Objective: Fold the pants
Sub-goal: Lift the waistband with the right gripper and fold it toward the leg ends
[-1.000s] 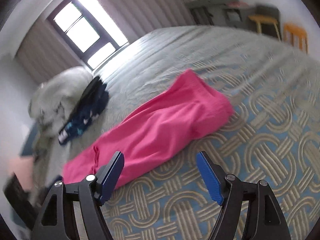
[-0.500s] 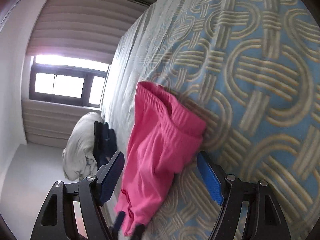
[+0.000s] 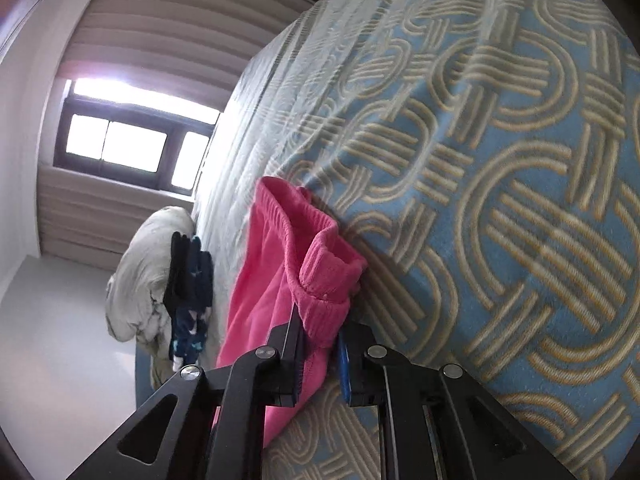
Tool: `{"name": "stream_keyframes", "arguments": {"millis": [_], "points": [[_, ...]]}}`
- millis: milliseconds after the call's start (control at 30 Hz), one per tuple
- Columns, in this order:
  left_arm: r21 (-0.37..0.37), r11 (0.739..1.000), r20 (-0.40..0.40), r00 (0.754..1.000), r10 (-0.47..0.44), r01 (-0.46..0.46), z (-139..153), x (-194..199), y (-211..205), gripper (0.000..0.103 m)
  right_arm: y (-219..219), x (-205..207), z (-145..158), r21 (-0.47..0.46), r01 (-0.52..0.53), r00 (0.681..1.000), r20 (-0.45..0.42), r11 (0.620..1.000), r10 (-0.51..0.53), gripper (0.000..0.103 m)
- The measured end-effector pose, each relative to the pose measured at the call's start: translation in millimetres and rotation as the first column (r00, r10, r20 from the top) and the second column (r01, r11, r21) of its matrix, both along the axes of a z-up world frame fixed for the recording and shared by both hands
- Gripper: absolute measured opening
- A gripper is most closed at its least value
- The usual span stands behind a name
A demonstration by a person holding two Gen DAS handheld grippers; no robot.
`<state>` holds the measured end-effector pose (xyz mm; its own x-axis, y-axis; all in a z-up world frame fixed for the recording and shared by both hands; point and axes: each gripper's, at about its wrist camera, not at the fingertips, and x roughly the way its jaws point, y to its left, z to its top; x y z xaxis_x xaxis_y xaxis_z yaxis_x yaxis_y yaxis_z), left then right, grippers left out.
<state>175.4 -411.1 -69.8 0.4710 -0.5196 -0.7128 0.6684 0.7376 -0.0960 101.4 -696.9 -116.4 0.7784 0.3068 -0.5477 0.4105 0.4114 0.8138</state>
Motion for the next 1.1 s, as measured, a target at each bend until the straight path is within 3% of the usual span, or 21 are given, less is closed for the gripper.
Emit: {"name": "stream_keyframes", "arguments": {"millis": [133, 433, 500, 600, 700, 800, 967, 1100], "points": [[0.133, 0.991, -0.041, 0.999, -0.014, 0.019, -27.9, 1.1, -22.5, 0.093, 2.9, 0.0, -12.0, 0.034, 0.018, 1.000, 0.007, 0.999, -0.019, 0.013], [0.147, 0.987, -0.086, 0.995, -0.054, 0.067, -22.6, -5.0, -25.5, 0.096, -1.0, 6.2, -14.3, 0.075, 0.022, 1.000, -0.003, 0.997, -0.022, 0.017], [0.105, 0.990, -0.105, 0.991, -0.080, 0.091, -14.0, -12.5, -26.1, 0.096, -0.5, 7.0, -12.1, 0.067, 0.016, 1.000, -0.005, 0.998, -0.016, 0.016], [0.057, 0.991, -0.026, 0.992, -0.121, 0.123, 8.3, -32.6, -37.5, 0.096, 1.1, 4.3, -0.8, 0.051, 0.013, 1.000, 0.015, 0.999, -0.014, 0.014], [0.104, 0.978, 0.070, 0.979, -0.189, 0.182, 17.5, -54.4, -69.1, 0.096, 4.3, 3.5, 11.5, 0.046, 0.009, 0.999, 0.035, 0.999, -0.011, 0.013], [0.131, 0.971, 0.099, 0.972, -0.212, 0.198, 11.8, -65.0, -88.7, 0.096, 9.9, 6.6, 35.6, 0.016, -0.009, 0.999, 0.050, 1.000, 0.009, 0.012], [0.036, 0.995, 0.205, 0.974, -0.093, 0.088, 22.7, -67.2, -78.1, 0.096, 26.6, 9.8, 79.4, -0.040, -0.065, 0.993, 0.096, 0.997, 0.069, 0.012], [-0.041, 0.998, 0.240, 0.970, -0.026, 0.037, 39.5, -58.6, -62.0, 0.096, 44.1, 15.4, 112.6, -0.085, -0.119, 0.983, 0.128, 0.989, 0.129, 0.012]]}}
